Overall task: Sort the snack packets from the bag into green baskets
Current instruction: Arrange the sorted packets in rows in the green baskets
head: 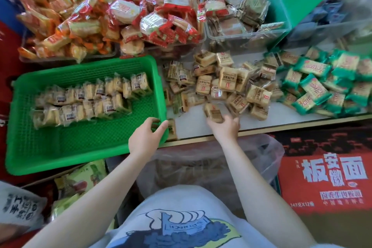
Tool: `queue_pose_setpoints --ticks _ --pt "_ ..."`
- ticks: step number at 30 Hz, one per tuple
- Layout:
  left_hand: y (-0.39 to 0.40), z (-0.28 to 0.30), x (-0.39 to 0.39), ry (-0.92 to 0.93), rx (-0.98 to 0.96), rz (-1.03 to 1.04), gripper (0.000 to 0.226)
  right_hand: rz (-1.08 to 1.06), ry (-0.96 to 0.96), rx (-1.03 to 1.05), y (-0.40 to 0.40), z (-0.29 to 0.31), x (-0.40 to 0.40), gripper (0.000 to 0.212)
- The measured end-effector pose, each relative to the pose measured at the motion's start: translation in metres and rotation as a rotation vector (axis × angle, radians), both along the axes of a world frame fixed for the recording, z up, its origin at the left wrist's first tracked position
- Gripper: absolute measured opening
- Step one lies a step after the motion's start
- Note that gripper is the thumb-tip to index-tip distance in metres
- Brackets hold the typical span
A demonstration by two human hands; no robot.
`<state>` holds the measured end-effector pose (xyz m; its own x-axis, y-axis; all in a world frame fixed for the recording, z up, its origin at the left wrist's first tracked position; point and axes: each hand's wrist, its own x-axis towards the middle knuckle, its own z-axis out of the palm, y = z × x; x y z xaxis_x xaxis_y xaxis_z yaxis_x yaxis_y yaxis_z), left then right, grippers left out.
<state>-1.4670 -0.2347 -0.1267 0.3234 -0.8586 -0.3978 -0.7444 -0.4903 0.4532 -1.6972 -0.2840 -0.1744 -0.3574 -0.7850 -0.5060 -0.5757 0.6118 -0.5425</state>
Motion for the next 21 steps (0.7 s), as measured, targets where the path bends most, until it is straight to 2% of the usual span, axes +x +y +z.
queue_pose_setpoints --ticks 4,6,8,9,11,14,16,18,21 --pt "0.009 0.013 -0.005 0.098 -0.238 -0.067 0.027 0.05 -0.373 -0.051 0.028 0.041 0.007 0.033" --pt "0.015 0.026 -0.017 0.386 -0.179 0.003 0.019 0.155 -0.481 -0.109 0.038 0.061 0.014 0.039" --pt "0.022 0.039 -0.031 0.834 0.032 0.198 0.022 0.292 -0.6 -0.103 0.043 0.073 0.021 0.041" --pt "0.026 0.039 -0.034 0.995 0.1 0.284 0.027 0.344 -0.67 -0.066 0.043 0.078 0.024 0.037" --pt "0.035 0.033 -0.031 1.148 0.147 0.402 0.034 0.36 -0.748 -0.01 0.04 0.075 0.028 0.03" --pt "0.057 0.019 -0.015 1.225 0.231 0.498 0.033 0.161 -0.682 0.005 0.03 0.046 0.027 0.027" --pt "0.072 0.01 -0.006 1.225 0.298 0.522 0.03 0.089 -0.609 0.085 0.027 0.023 0.032 0.018" --pt "0.085 0.001 0.002 1.214 0.335 0.548 0.031 0.112 -0.564 0.16 0.025 0.004 0.045 0.011" --pt "0.097 -0.008 0.01 1.203 0.345 0.574 0.033 0.23 -0.418 0.142 0.02 -0.014 0.065 0.004"
